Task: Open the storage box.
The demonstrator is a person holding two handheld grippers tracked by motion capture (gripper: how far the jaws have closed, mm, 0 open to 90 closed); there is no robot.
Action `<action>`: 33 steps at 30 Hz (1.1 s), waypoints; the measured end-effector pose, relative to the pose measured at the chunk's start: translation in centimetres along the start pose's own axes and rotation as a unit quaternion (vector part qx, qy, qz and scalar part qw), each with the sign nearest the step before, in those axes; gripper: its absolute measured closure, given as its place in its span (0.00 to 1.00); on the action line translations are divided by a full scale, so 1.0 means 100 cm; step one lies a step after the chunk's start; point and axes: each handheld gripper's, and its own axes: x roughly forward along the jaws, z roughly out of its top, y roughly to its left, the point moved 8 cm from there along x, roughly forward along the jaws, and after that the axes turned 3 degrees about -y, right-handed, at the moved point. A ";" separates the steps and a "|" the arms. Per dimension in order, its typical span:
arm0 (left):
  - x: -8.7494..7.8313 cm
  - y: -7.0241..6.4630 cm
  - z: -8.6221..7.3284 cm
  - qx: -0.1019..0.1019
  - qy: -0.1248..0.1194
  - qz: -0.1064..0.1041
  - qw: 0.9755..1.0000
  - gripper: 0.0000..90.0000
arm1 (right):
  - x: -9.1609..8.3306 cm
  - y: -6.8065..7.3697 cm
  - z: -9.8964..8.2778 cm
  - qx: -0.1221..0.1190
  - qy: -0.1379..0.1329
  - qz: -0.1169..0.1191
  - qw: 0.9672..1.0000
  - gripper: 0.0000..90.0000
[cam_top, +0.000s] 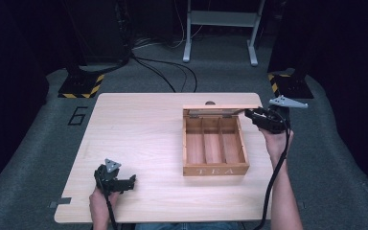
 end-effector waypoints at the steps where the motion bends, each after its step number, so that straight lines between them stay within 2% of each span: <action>1: 0.000 0.000 0.000 0.000 0.000 0.000 1.000 0.00 | 0.000 0.000 0.000 0.000 0.000 0.000 1.000 0.65; 11: 0.000 0.000 0.000 -0.001 0.000 0.000 1.000 0.00 | -0.002 0.002 -0.004 0.000 0.000 0.000 1.000 0.64; 33: 0.000 0.000 0.000 0.001 0.002 0.000 1.000 0.00 | -0.013 0.009 -0.027 0.000 -0.001 0.007 1.000 0.63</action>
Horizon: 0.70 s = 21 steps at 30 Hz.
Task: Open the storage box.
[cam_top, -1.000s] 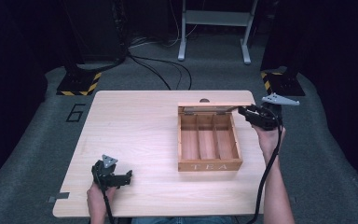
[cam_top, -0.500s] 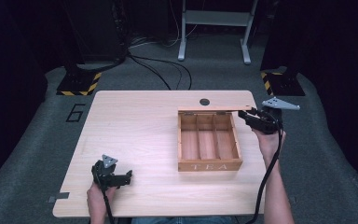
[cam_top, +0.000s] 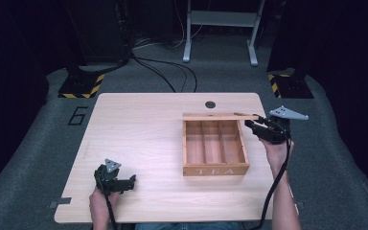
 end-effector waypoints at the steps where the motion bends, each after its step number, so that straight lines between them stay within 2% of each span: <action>1: 0.000 0.000 0.000 -0.001 -0.004 0.002 1.000 0.00 | 0.000 0.000 -0.001 0.000 0.001 0.001 1.000 0.63; 21: 0.000 0.000 0.000 -0.001 0.002 -0.002 1.000 0.00 | -0.007 0.006 -0.026 0.003 0.010 0.002 1.000 0.62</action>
